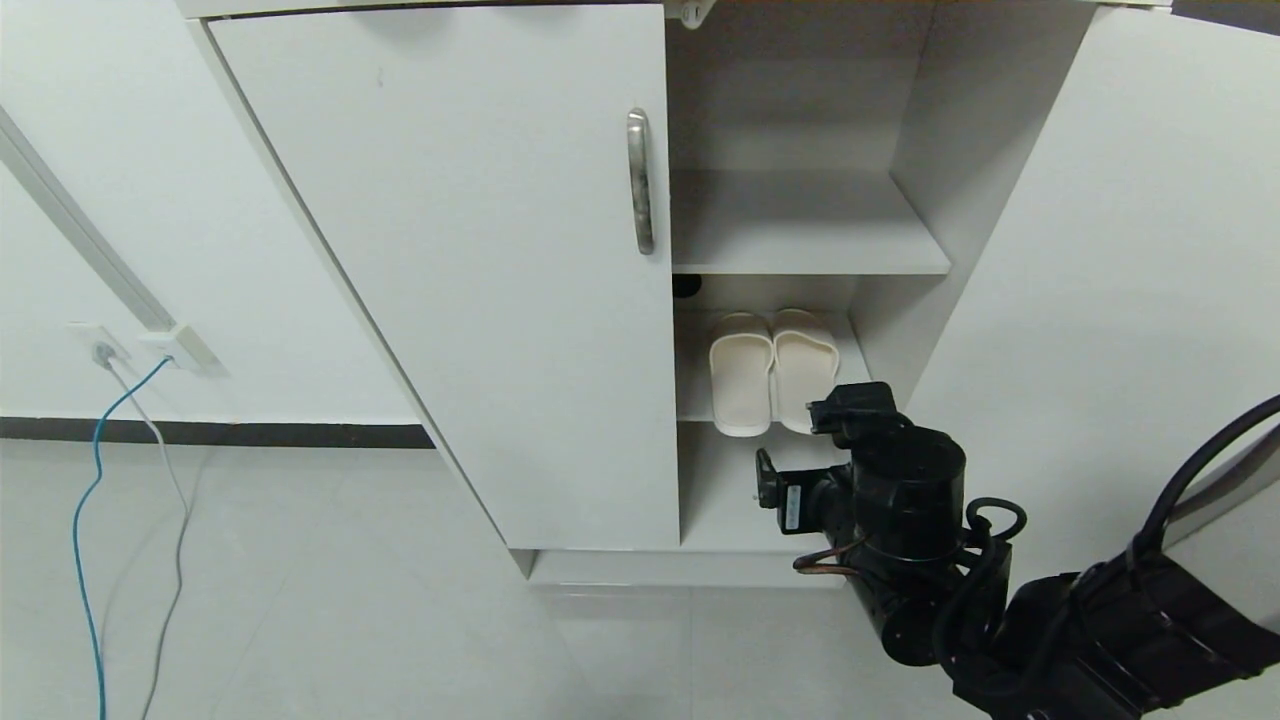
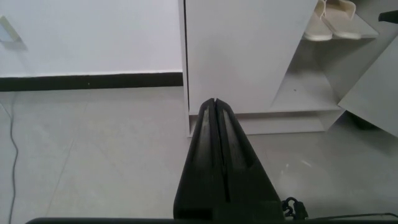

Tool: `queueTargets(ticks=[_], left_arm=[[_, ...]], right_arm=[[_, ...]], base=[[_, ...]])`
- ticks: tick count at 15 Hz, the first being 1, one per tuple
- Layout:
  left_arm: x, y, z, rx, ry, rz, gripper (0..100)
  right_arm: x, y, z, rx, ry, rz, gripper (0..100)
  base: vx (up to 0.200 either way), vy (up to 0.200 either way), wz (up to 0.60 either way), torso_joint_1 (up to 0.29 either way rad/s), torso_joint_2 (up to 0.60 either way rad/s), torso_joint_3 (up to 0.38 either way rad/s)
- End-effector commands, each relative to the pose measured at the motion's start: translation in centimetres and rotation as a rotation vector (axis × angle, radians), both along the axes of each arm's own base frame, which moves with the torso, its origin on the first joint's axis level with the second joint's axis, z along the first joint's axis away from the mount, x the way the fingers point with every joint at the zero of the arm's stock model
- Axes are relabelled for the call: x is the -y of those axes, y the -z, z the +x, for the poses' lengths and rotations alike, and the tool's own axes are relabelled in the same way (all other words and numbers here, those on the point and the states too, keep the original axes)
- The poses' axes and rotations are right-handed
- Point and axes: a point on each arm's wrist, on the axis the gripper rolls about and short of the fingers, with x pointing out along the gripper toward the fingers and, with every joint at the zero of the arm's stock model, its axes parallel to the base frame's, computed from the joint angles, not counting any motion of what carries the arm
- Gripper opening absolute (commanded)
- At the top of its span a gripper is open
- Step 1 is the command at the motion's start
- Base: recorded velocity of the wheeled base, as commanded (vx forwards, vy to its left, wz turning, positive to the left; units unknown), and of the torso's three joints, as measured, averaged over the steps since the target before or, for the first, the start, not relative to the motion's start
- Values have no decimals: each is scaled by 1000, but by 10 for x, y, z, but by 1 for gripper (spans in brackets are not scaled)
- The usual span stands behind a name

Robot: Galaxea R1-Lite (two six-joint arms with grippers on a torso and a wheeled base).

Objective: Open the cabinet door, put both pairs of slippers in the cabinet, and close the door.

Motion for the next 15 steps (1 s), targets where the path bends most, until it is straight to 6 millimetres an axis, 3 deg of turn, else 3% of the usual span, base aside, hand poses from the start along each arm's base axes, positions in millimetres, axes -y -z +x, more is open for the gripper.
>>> queueTargets(ticks=[1,6,15], left_arm=[[0,0,0,-2,-1,0,0],[0,0,0,-2,-1,0,0],[0,0,0,0,-1,0,0]], right_arm=[[0,1,0,-2,-1,-1,100],[0,1,0,-2,-1,-1,100],[1,-2,-1,26,18,9,100]], base=[[0,0,0,0,0,0],[0,0,0,3,1,48],[0,0,0,1,3,199]])
